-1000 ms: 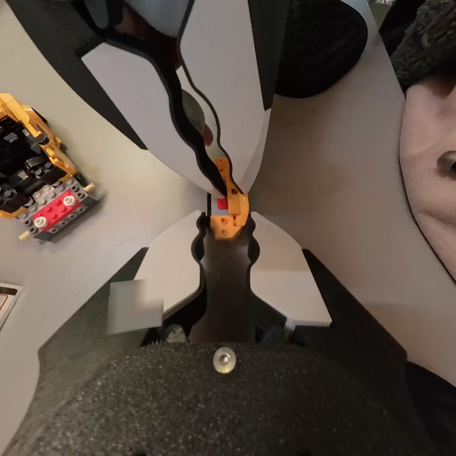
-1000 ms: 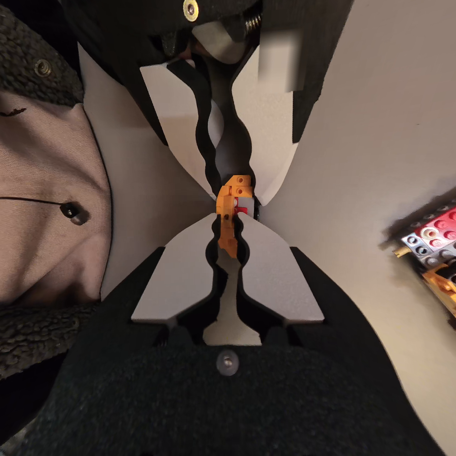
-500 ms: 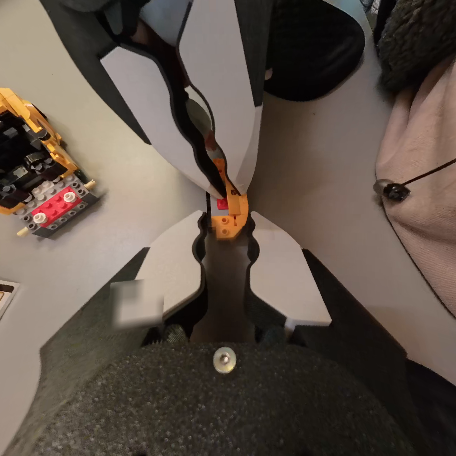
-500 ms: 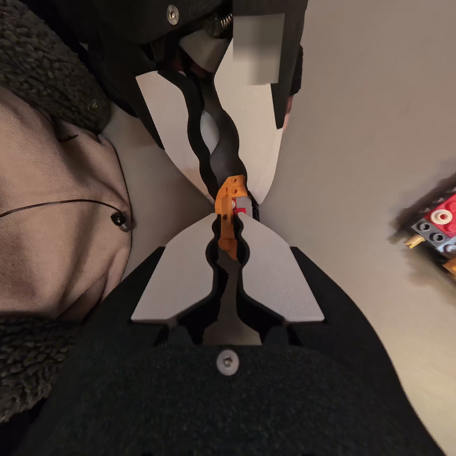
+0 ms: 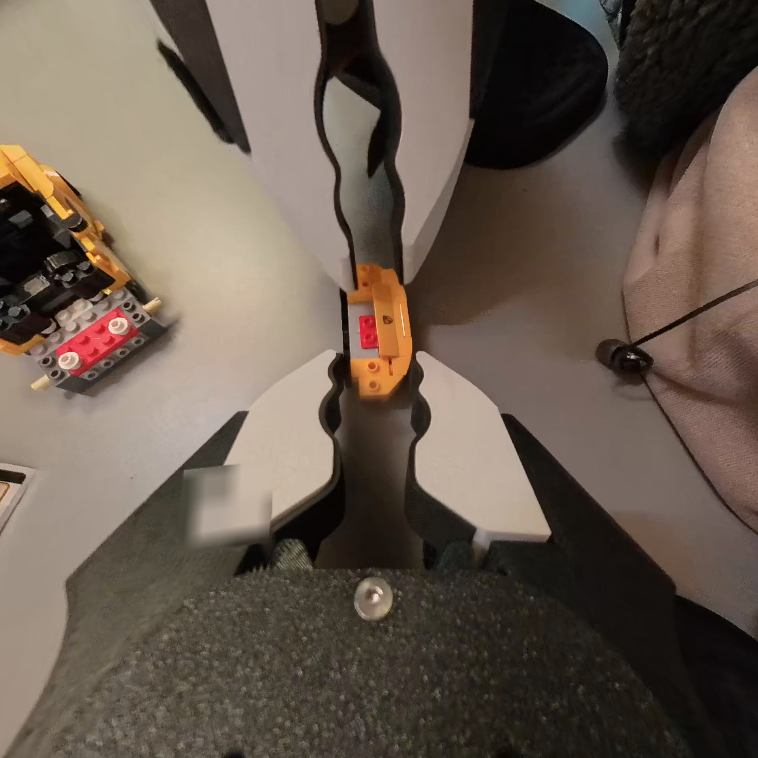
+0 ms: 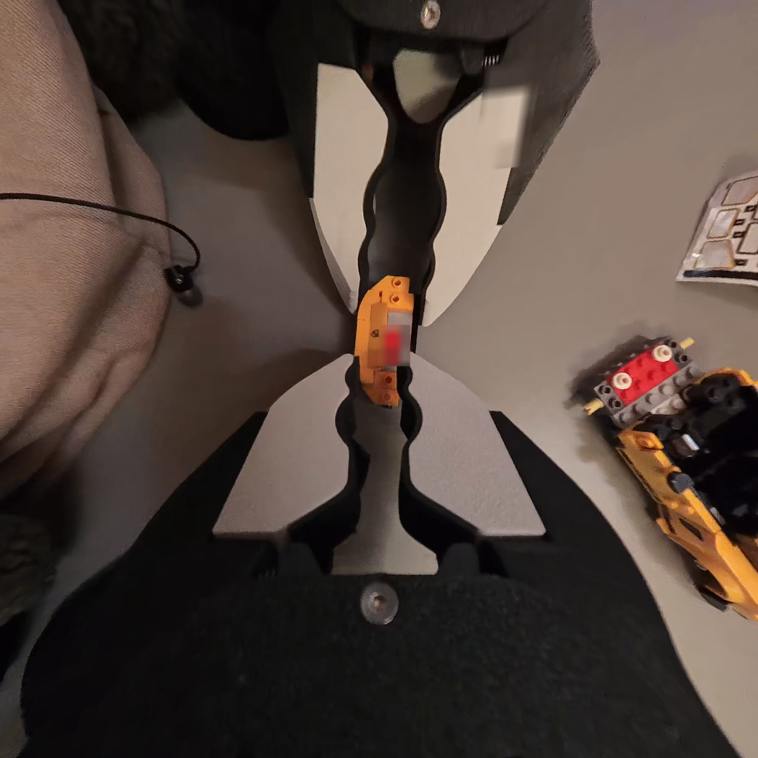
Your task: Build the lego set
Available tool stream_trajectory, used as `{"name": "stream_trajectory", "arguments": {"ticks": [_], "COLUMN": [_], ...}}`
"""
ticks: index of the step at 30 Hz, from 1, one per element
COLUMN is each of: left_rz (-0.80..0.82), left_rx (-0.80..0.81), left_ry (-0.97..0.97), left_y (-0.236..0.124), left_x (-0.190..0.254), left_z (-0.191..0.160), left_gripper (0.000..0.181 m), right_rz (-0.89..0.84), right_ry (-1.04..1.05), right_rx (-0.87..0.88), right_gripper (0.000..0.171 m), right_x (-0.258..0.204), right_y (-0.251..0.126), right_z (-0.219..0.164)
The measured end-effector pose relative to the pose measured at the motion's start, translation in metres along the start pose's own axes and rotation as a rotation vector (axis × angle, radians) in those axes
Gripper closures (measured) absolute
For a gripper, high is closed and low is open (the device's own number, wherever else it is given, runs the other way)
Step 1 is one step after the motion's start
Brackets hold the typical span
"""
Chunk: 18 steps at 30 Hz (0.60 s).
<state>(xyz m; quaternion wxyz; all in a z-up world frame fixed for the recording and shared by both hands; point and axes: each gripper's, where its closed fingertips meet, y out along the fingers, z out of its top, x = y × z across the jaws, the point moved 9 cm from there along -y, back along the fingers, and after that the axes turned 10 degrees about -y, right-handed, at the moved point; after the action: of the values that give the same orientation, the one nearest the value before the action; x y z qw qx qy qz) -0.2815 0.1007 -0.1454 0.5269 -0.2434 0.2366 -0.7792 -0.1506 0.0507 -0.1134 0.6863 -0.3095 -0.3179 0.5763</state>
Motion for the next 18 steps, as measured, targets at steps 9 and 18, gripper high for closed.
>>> {"name": "stream_trajectory", "arguments": {"ticks": [9,18], "left_rz": [-0.003,-0.007], "left_rx": [-0.004,-0.019], "left_ry": [-0.001,0.001], "left_y": [0.0,0.001], "left_x": [0.0,0.001], "left_z": [0.0,-0.001], "left_gripper": [0.15,0.149], "right_rz": [0.008,-0.004], "right_ry": [0.0,-0.001], "right_rx": [0.027,0.062], "right_gripper": [0.158,0.157], "right_x": [-0.005,-0.013], "right_y": [0.005,0.004], "right_z": [-0.001,-0.004]}}
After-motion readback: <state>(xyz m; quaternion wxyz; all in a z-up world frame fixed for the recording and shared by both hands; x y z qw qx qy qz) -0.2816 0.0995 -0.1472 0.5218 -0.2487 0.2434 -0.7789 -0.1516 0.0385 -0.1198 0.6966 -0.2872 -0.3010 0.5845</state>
